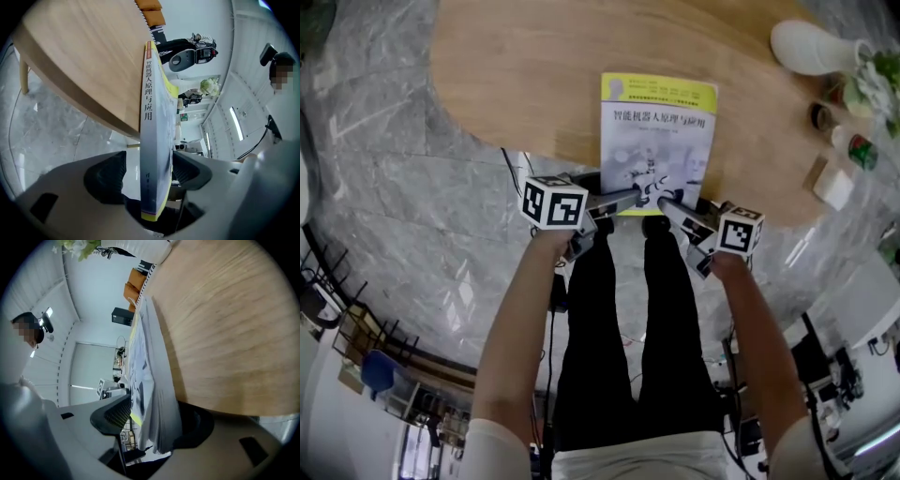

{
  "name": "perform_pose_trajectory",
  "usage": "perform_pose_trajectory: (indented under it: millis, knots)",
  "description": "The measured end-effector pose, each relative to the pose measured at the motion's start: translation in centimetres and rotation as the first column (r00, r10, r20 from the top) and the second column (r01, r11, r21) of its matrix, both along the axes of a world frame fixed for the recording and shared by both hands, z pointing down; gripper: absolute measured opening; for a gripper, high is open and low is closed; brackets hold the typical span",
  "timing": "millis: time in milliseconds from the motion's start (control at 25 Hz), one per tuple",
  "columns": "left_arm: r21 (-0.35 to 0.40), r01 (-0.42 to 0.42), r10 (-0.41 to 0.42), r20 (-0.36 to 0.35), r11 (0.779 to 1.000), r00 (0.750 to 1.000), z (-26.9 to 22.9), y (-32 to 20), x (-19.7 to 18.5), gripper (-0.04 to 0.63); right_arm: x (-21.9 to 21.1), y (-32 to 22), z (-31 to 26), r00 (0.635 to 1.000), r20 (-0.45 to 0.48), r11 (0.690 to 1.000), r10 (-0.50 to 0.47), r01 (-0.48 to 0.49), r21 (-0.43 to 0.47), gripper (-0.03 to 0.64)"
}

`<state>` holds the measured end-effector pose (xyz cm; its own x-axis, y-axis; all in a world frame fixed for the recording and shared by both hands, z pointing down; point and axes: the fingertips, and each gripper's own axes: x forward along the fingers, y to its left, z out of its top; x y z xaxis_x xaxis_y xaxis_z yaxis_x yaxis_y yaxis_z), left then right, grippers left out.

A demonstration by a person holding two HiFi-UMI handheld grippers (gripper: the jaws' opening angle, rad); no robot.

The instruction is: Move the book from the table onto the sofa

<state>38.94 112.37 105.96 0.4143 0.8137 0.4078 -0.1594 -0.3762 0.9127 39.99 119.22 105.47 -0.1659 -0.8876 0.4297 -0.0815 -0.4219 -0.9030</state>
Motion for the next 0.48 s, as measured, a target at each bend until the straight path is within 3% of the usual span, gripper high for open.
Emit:
perform_pose_trajectory:
  millis: [120, 280, 480]
  knots:
    - [-0.055, -0.002, 0.003, 0.008, 0.998, 1.000, 0.0, 1.1, 0.3, 0.288, 0.3, -0.7, -0.1, 1.000, 0.005, 1.000, 0.020, -0.020, 0.021, 0.282]
    - [-0.175, 0.050, -0.046, 0.027, 0.983, 0.999, -1.0, 2.5, 1.0, 0.153, 0.5, -1.0, 0.1, 0.999, 0.004, 0.999, 0.051, -0.051, 0.019, 0.281]
    - [-0.175, 0.056, -0.061, -0.022, 0.983, 0.998, -2.4, 2.3, 1.2, 0.072, 0.5, -1.2, 0.3, 0.998, -0.008, 0.998, 0.057, -0.057, 0.026, 0.253]
